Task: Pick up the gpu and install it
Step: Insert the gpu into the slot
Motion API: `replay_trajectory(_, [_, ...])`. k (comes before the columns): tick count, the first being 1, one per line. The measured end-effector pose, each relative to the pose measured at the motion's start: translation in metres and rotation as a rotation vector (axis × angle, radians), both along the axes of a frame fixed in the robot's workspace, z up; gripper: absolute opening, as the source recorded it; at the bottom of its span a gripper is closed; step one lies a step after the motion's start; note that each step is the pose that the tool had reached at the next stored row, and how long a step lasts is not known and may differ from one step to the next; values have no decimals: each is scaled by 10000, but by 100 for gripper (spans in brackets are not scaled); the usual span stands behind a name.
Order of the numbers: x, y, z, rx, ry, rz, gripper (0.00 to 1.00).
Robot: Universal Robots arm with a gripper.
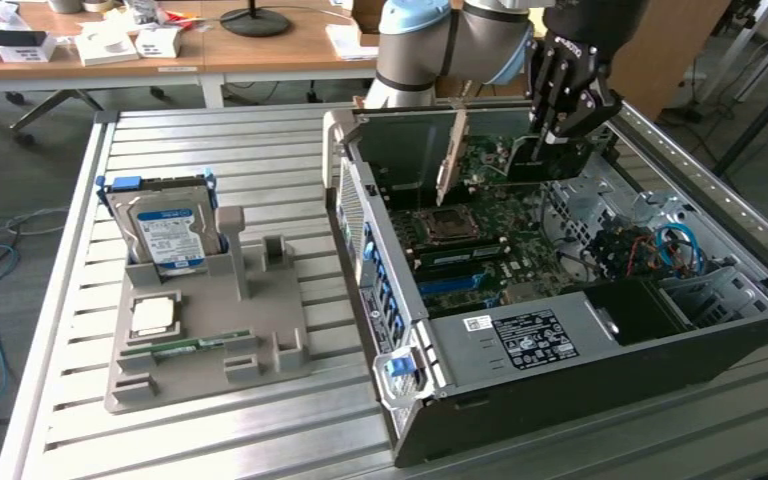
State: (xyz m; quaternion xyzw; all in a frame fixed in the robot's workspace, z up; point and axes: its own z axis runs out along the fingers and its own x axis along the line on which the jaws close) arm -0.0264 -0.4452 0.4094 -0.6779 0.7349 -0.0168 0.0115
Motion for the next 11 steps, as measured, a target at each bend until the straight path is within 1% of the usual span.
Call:
replay_trajectory(2, [-3, 0, -54, 0, -12, 1, 26])
replay_trajectory(5, [-6, 0, -109, -1, -17, 1, 26])
replay_trajectory(11, [-6, 0, -197, -2, -20, 0, 26])
